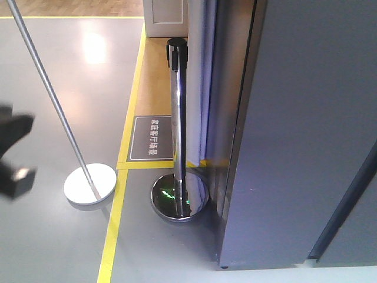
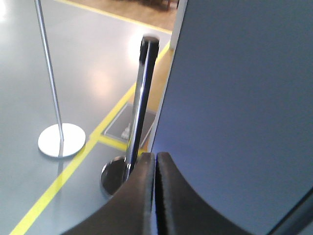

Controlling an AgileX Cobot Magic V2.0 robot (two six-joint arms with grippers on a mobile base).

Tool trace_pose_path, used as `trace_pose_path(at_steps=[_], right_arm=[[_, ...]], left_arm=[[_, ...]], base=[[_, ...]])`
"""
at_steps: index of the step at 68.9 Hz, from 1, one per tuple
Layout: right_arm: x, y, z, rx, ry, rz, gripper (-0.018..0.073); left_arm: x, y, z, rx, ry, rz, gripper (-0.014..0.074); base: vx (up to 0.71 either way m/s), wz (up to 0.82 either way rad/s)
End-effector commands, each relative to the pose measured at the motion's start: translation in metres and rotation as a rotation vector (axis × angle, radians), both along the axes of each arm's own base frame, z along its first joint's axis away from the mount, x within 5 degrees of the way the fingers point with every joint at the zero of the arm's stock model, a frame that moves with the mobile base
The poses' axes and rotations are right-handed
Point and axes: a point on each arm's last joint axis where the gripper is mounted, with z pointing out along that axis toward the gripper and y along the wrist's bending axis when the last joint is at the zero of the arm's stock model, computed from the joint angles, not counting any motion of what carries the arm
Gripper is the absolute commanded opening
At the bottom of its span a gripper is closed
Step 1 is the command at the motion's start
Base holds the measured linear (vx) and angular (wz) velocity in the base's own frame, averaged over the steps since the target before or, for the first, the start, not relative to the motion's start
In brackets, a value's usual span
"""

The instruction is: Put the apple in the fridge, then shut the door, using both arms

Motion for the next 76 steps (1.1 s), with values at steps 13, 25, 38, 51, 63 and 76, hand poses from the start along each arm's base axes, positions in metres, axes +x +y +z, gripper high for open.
trace_pose_path(at_steps=[13,25,38,51,63,76], right_arm=[[-0.01,0.001,-0.058,0.024,0.076,-0.025,-0.0011],[-0.012,0.002,-0.08,0.044,0.134,-0.021,-0.0011],[-0.013,0.004,-0.081,0.053,0.156,-0.001,-0.0011],[-0.013,0.004,-0.081,0.053,0.156,-0.001,-0.0011],[-0.013,0.004,-0.081,0.053,0.156,-0.001,-0.0011],[-0.013,0.004,-0.081,0.053,0.156,-0.001,-0.0011]], left_arm=[[-0.023,0.02,-0.063,-0.174,-0.038,-0.044,-0.0008],[-0.024,0.024,-0.095,-0.18,-0.054,-0.036,-0.0008],[-0.021,0.023,-0.089,-0.157,-0.146,-0.061,-0.0008],[-0.021,0.023,-0.088,-0.153,-0.158,-0.068,-0.0008],[-0.021,0.023,-0.088,-0.156,-0.154,-0.066,-0.0008],[-0.021,0.023,-0.088,-0.156,-0.154,-0.066,-0.0008]], base=[[0.0,0.0],[0.0,0.0],[0.0,0.0],[0.0,0.0],[0.0,0.0],[0.0,0.0]])
